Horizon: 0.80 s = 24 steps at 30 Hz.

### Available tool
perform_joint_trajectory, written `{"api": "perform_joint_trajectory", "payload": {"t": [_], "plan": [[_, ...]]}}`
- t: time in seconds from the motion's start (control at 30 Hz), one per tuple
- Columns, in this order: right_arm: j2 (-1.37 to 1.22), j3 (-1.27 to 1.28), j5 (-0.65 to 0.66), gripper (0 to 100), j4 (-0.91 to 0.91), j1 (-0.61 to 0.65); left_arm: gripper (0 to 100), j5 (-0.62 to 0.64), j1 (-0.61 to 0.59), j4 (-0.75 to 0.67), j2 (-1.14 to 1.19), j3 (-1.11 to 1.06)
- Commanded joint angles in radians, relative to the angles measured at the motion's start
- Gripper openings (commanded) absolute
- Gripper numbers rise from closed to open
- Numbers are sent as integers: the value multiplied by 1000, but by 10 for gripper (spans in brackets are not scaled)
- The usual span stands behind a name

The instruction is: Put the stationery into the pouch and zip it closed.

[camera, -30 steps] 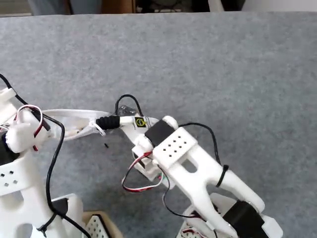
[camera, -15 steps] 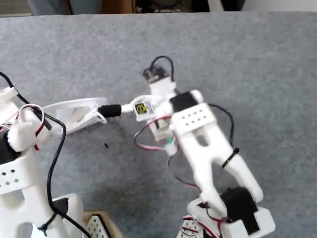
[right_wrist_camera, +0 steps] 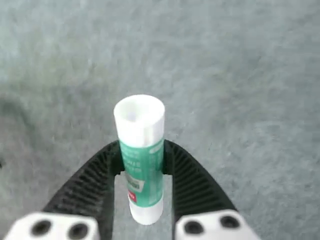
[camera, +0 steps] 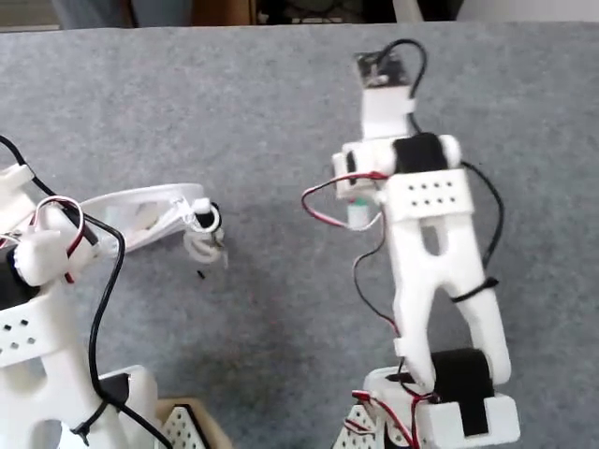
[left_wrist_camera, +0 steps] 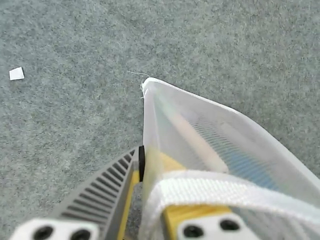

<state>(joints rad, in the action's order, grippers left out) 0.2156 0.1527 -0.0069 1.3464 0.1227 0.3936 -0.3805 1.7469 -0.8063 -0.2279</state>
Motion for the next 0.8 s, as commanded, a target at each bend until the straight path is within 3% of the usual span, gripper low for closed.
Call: {"api": "perform_joint_trajectory", "payload": {"t": [0.0, 0.1, 0.3, 0.77], "plan": [[111, -90, -9, 12, -6, -21, 28, 5, 8, -26, -2, 42], [232, -122, -9, 12, -14, -3, 28, 8, 16, -26, 0, 42], [479, -165, -9, 12, -23, 152, 28, 11, 197, -25, -9, 19], [587, -81, -11, 12, -308, 628, 28, 11, 185, -26, -11, -19]]}}
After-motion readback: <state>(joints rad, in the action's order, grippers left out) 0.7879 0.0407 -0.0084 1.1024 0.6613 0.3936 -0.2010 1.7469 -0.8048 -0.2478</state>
